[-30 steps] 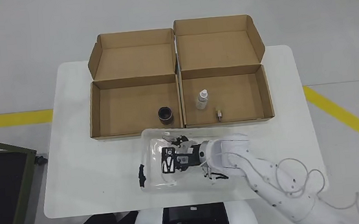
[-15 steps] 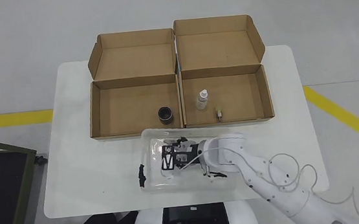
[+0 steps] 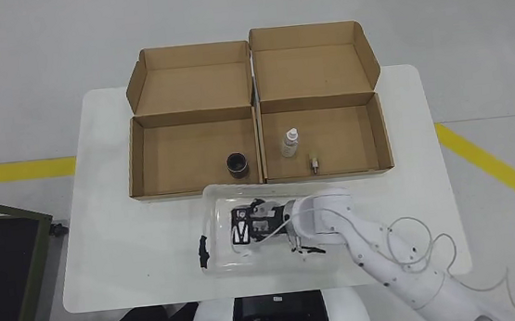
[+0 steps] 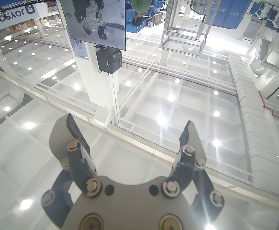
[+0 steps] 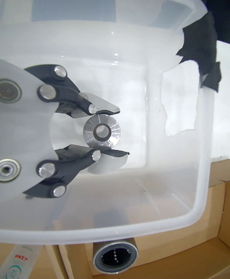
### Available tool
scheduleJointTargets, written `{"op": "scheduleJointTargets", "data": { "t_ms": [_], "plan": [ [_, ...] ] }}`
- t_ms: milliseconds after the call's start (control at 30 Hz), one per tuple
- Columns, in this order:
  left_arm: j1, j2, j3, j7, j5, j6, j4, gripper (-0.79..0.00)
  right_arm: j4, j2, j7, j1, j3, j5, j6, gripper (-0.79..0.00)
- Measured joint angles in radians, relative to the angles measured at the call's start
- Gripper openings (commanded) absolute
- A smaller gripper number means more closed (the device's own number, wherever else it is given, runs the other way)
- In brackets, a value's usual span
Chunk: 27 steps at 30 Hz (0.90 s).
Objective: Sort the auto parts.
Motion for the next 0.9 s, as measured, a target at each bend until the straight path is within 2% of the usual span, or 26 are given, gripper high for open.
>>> {"op": "scheduleJointTargets", "data": {
  "t_ms": [333,900],
  "plan": [
    [0.0,0.0,0.0,0.0,0.0,0.0,0.0,0.0,-0.118,0.017,-0.014,-0.034,0.055,0.075,-0.056,-0.785],
    [0.0,0.0,0.0,0.0,0.0,0.0,0.0,0.0,-0.278,0.038,-0.141,-0.064,0.185,0.282,-0.1,-0.785]
  ]
}}
